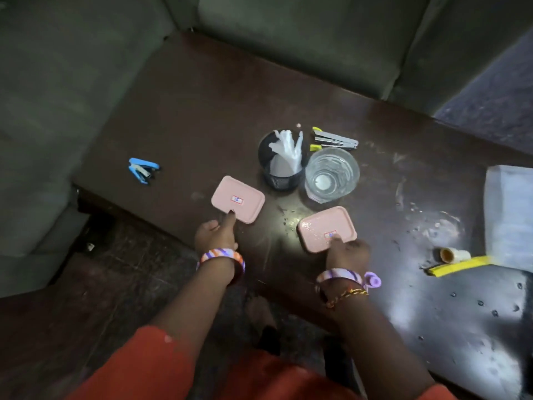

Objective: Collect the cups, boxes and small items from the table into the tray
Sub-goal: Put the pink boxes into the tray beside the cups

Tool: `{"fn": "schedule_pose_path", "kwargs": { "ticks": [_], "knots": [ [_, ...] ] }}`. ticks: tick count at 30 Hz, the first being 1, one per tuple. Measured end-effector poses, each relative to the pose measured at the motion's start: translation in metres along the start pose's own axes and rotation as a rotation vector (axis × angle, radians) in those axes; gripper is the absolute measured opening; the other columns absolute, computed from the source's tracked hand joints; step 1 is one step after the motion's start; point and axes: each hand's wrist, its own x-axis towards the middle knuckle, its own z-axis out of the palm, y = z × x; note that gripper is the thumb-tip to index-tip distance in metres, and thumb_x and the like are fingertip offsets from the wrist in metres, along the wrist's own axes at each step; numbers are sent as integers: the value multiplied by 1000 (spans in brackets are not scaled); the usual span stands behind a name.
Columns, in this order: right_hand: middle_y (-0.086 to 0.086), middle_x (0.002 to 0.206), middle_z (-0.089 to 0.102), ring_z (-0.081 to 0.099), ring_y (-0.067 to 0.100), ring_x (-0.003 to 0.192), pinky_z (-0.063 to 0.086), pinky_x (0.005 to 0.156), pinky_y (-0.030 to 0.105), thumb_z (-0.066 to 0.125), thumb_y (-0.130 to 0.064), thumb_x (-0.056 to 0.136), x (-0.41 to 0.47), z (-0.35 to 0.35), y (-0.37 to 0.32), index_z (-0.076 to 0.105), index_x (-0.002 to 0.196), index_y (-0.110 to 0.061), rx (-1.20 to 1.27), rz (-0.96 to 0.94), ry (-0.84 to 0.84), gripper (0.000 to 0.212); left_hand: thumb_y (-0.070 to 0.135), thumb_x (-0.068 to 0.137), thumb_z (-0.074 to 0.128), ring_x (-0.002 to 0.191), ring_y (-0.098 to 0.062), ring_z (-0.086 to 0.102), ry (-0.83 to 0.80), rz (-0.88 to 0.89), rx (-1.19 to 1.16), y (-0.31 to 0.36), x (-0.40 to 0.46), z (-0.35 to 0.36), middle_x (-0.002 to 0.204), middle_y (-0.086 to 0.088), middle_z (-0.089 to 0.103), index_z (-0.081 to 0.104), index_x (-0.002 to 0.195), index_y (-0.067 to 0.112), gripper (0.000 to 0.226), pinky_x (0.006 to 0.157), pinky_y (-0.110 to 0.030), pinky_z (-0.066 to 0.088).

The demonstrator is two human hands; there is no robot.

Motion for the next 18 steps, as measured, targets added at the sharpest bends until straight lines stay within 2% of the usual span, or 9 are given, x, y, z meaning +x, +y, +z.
{"fn": "schedule_pose_path", "kwargs": {
  "ticks": [3, 5, 7, 8, 11, 13, 16, 17, 18],
  "knots": [
    [21, 117, 62, 58, 35, 111, 42, 95, 36, 50, -7, 88, -20, 5, 0, 49, 119, 1, -22, -57, -8, 32, 11, 80, 65, 57, -14, 53, 0, 13, -27, 7, 21, -1, 71, -9, 59, 62, 104, -1, 26, 51, -25, 48],
    [19, 117, 63, 58, 35, 110, 42, 90, 33, 47, -5, 89, -39, 10, 1, 50, 121, -3, -80, -223, -65, 32, 1, 82, 59, 48, -9, 58, -23, 48, -23, 12, 27, -5, 58, -4, 58, 64, 95, 3, 14, 46, -20, 50],
    [19, 115, 63, 59, 34, 107, 39, 83, 27, 46, -9, 87, -58, 17, -1, 53, 121, -4, -139, -452, -169, 35, -5, 83, 53, 35, -2, 56, -22, 92, 4, 15, 31, -11, 50, -3, 59, 62, 89, 7, 16, 42, -15, 49],
    [19, 115, 62, 58, 33, 106, 38, 83, 26, 43, -12, 83, -65, 21, -5, 53, 122, -4, -172, -569, -219, 41, -6, 83, 52, 35, -2, 56, -23, 96, 8, 16, 33, -13, 53, -5, 58, 61, 88, 8, 17, 41, -15, 49],
    [19, 112, 60, 55, 32, 102, 37, 82, 27, 37, -8, 76, -80, 35, -31, 56, 123, -6, -303, -861, -297, 50, 0, 89, 48, 56, -14, 56, -64, 3, -71, 25, 36, -14, 68, -7, 54, 56, 78, 7, 15, 39, -18, 49],
    [18, 116, 57, 54, 34, 106, 41, 84, 31, 36, -6, 77, -86, 48, -54, 53, 127, -11, -463, -1005, -312, 53, 11, 93, 44, 62, -16, 55, -104, -87, -173, 34, 32, -10, 70, -6, 55, 59, 91, 6, 16, 42, -22, 50],
    [16, 133, 45, 46, 37, 118, 40, 95, 40, 43, -5, 83, -89, 76, -76, 36, 140, -12, -905, -1134, -291, 58, 32, 98, 33, 73, -20, 57, -189, -233, -277, 43, 21, -6, 87, -8, 60, 55, 114, 7, 37, 61, -31, 49],
    [15, 136, 42, 43, 37, 120, 38, 96, 42, 45, -7, 86, -90, 84, -79, 31, 142, -11, -1021, -1160, -285, 58, 39, 98, 28, 79, -23, 58, -209, -253, -278, 41, 21, -7, 96, -11, 59, 55, 115, 5, 47, 67, -34, 48],
    [15, 138, 40, 42, 37, 120, 37, 96, 42, 45, -10, 88, -90, 91, -80, 28, 143, -10, -1097, -1178, -279, 58, 50, 96, 24, 81, -25, 58, -229, -255, -273, 39, 20, -6, 102, -14, 58, 58, 107, 2, 60, 71, -35, 48]
  ]
}}
